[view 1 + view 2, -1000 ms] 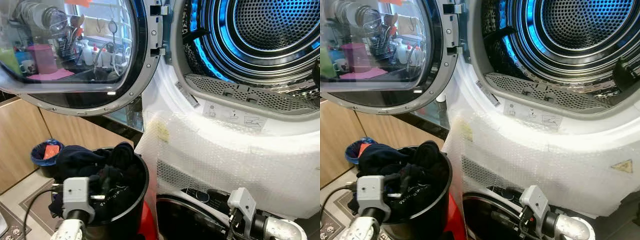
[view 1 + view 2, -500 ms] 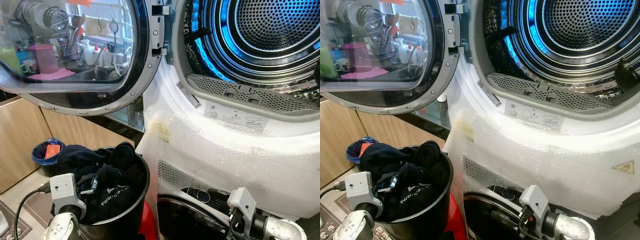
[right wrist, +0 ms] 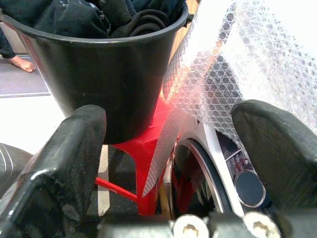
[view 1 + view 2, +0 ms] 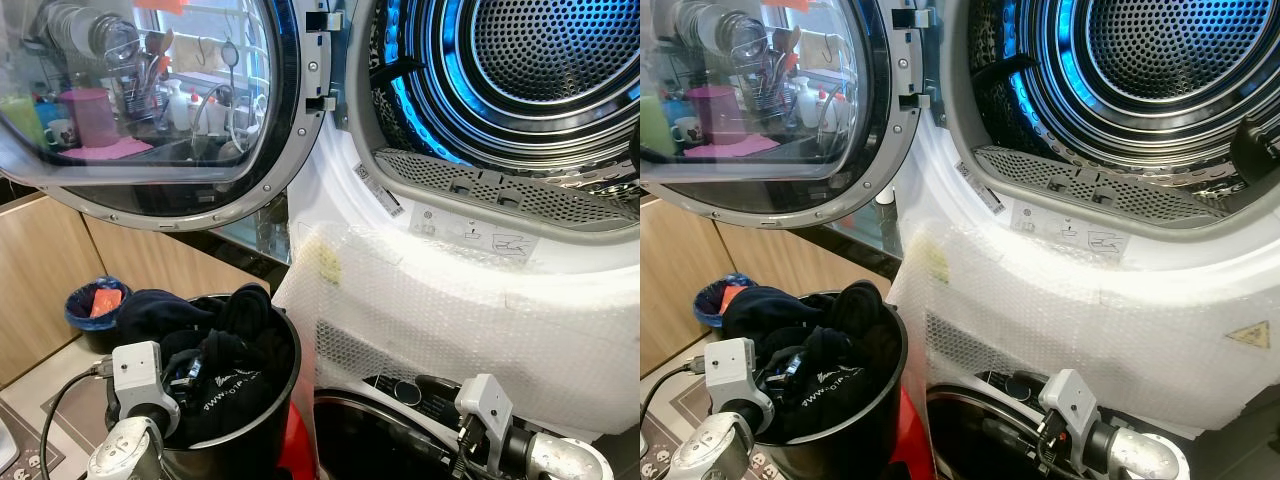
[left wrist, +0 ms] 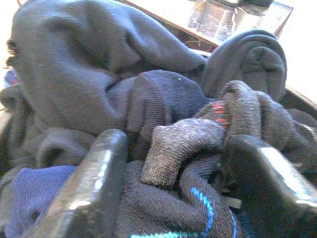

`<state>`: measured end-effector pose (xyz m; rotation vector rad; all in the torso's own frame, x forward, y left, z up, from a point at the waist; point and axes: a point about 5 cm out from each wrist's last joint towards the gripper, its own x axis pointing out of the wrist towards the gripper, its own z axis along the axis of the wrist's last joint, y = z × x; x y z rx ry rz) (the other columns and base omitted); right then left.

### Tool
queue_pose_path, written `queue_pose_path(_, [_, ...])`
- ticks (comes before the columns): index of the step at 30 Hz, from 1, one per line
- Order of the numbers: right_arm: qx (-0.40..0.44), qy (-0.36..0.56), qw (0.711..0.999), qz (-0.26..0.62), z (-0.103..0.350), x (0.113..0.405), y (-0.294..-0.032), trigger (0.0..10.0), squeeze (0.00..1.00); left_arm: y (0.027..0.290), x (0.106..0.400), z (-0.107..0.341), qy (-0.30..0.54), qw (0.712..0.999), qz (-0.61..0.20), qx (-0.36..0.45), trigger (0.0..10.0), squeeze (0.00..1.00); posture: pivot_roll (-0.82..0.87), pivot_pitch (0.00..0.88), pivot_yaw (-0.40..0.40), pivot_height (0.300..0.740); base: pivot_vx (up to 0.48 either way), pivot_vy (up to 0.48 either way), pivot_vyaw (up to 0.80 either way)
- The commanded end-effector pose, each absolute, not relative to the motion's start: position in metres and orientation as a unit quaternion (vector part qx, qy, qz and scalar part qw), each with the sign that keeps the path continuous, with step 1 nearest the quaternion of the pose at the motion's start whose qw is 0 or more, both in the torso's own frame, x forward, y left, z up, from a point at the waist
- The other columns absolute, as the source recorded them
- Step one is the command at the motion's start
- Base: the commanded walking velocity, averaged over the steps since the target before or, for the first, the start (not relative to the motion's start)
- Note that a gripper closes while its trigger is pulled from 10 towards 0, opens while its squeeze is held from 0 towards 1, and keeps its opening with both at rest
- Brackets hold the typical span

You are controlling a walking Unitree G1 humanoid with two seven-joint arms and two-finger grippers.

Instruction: Clothes washing

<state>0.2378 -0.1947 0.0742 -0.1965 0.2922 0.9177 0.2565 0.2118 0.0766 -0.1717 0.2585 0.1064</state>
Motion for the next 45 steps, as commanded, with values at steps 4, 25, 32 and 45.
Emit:
queue_pose_path(4, [-0.102, 0.129, 0.882, 0.442, 0.079, 0.243, -0.193, 10.0, 0.00, 0.201, 0.256, 0.079, 0.140, 0.986, 0.022, -0.087, 0.0, 0.00, 0.05, 0.000, -0.030, 0.740, 0.000, 0.000, 0.00])
queue_pose_path(25, [-0.107, 0.126, 0.882, 0.441, 0.079, 0.245, -0.192, 10.0, 0.00, 0.204, 0.251, 0.079, 0.146, 0.984, 0.040, -0.095, 0.0, 0.00, 0.05, 0.000, -0.033, 0.740, 0.000, 0.000, 0.00])
queue_pose_path(32, [-0.108, 0.125, 0.882, 0.441, 0.079, 0.245, -0.192, 10.0, 0.00, 0.206, 0.250, 0.080, 0.140, 0.985, 0.050, -0.091, 0.0, 0.00, 0.05, 0.000, -0.033, 0.740, 0.000, 0.000, 0.00])
queue_pose_path(45, [-0.109, 0.124, 0.882, 0.442, 0.078, 0.247, -0.190, 10.0, 0.00, 0.210, 0.248, 0.109, 0.022, 0.997, 0.068, -0.036, 0.0, 0.00, 0.05, 0.000, -0.035, 0.740, 0.000, 0.000, 0.00])
